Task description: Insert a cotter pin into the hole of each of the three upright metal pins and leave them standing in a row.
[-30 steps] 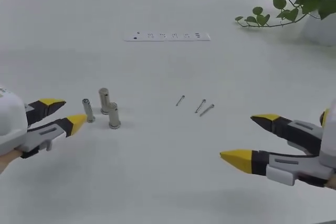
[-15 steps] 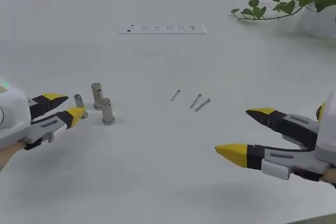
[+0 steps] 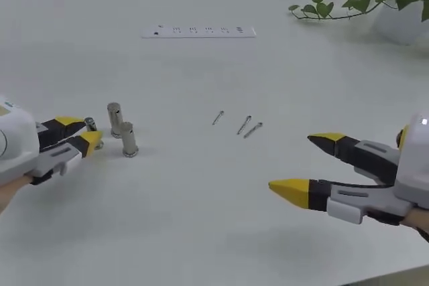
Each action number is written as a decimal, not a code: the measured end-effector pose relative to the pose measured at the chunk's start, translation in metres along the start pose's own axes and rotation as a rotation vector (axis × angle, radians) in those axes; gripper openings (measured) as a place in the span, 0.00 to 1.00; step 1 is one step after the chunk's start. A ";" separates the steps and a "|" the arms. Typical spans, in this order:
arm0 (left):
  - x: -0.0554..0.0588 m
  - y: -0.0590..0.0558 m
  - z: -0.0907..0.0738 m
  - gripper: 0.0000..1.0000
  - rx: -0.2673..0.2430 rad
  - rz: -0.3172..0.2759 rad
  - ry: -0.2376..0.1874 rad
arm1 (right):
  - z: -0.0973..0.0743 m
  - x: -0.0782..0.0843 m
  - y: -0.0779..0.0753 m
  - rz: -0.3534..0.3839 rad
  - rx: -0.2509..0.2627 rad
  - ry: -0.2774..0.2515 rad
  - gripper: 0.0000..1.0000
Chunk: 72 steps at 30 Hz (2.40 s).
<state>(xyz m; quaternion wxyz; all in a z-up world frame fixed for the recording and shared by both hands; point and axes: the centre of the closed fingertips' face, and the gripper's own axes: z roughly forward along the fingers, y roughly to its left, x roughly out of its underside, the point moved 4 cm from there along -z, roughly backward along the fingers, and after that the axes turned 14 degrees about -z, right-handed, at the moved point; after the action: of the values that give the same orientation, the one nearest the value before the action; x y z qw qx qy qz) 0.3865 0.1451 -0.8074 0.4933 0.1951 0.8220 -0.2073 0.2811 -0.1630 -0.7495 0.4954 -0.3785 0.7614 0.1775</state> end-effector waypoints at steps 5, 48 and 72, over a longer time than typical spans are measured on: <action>-0.002 -0.001 0.002 0.12 0.005 -0.003 -0.006 | 0.000 0.000 -0.001 -0.002 0.002 0.000 0.74; 0.014 -0.026 -0.024 0.07 0.038 0.007 0.027 | -0.002 0.000 0.013 -0.014 -0.026 -0.001 0.73; 0.018 -0.081 -0.042 0.07 0.134 0.019 0.025 | -0.007 -0.004 0.029 -0.032 -0.047 -0.013 0.73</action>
<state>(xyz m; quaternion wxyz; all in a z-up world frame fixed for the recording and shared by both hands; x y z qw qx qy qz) 0.3053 0.1011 -0.7940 0.4707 0.2379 0.8106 -0.2546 0.2554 -0.1470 -0.7463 0.4940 -0.4012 0.7477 0.1897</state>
